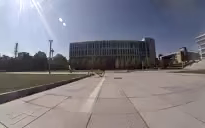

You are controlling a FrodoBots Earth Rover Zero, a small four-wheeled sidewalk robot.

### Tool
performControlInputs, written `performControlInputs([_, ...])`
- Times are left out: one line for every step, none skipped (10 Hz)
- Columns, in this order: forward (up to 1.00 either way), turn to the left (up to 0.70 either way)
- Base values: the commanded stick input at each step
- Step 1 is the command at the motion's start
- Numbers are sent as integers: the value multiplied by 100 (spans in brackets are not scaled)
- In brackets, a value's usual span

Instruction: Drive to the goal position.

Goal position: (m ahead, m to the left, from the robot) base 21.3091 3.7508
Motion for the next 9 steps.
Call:
performControlInputs([6,0])
performControlInputs([6,0])
performControlInputs([6,0])
performControlInputs([6,0])
performControlInputs([6,0])
performControlInputs([6,0])
performControlInputs([6,0])
performControlInputs([6,0])
performControlInputs([6,0])
